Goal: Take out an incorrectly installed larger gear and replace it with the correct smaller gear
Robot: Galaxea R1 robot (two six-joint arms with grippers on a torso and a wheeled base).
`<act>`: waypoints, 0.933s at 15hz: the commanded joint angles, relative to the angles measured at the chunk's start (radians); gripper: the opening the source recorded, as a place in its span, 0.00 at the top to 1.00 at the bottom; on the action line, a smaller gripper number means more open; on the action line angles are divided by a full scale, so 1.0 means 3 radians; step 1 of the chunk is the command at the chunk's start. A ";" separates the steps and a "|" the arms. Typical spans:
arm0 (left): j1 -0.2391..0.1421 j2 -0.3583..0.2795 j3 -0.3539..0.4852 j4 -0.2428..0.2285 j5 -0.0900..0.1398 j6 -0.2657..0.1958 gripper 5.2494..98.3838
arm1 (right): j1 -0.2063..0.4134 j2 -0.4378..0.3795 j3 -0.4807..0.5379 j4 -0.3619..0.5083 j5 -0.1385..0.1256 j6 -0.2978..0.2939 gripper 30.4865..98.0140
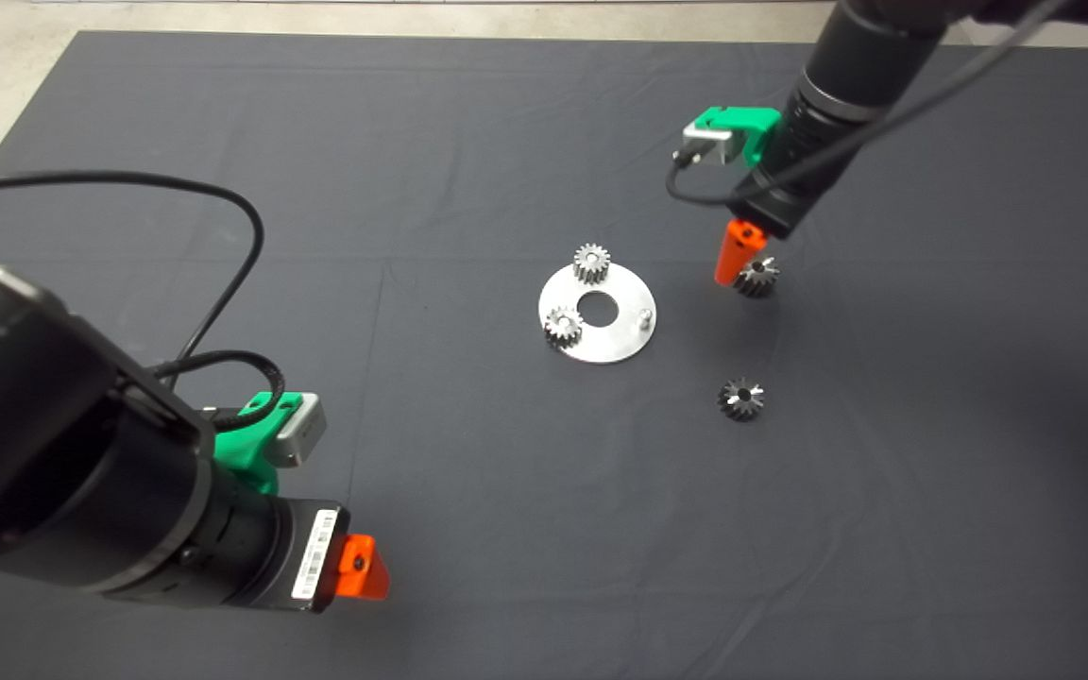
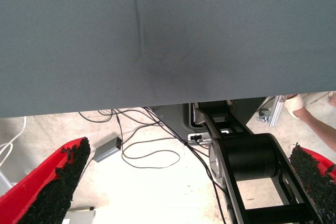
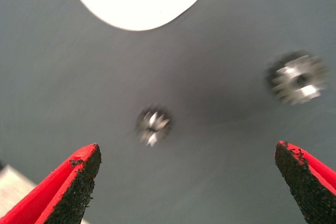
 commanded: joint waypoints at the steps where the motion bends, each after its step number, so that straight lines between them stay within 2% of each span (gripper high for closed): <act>1: -0.0026 0.0012 0.0066 -0.0066 0.0031 0.0012 0.00 | -0.0029 -0.0174 0.0531 0.0125 -0.0411 0.0022 0.15; 2: -0.0026 0.0012 0.0066 -0.0066 0.0042 0.0018 0.00 | -0.0072 -0.0177 0.0674 0.0078 -0.0411 0.0020 0.10; 4: -0.0026 0.0018 0.0066 -0.0066 0.0042 0.0048 0.00 | -0.0149 -0.0179 0.0856 -0.0124 -0.0411 0.0014 0.08; 6: -0.0021 0.0018 0.0066 -0.0066 0.0047 0.0048 0.00 | -0.0247 -0.0172 0.1055 -0.0451 -0.0411 0.0029 0.03; 7: -0.0021 0.0018 0.0066 -0.0066 0.0047 0.0048 0.00 | -0.0291 -0.0172 0.1073 -0.0487 -0.0406 0.0030 0.00; 10: -0.0006 0.0012 0.0066 -0.0066 0.0088 0.0048 0.00 | -0.0467 -0.0187 0.1060 -0.0563 -0.0406 0.0025 0.00; 12: -0.0001 0.0018 0.0066 -0.0066 0.0088 0.0043 0.00 | -0.0565 -0.0207 0.1065 -0.0801 -0.0411 0.0015 0.00; 14: 0.0011 0.0012 0.0066 -0.0066 0.0093 0.0048 0.00 | -0.0582 -0.0266 0.1071 -0.0912 -0.0411 0.0009 0.00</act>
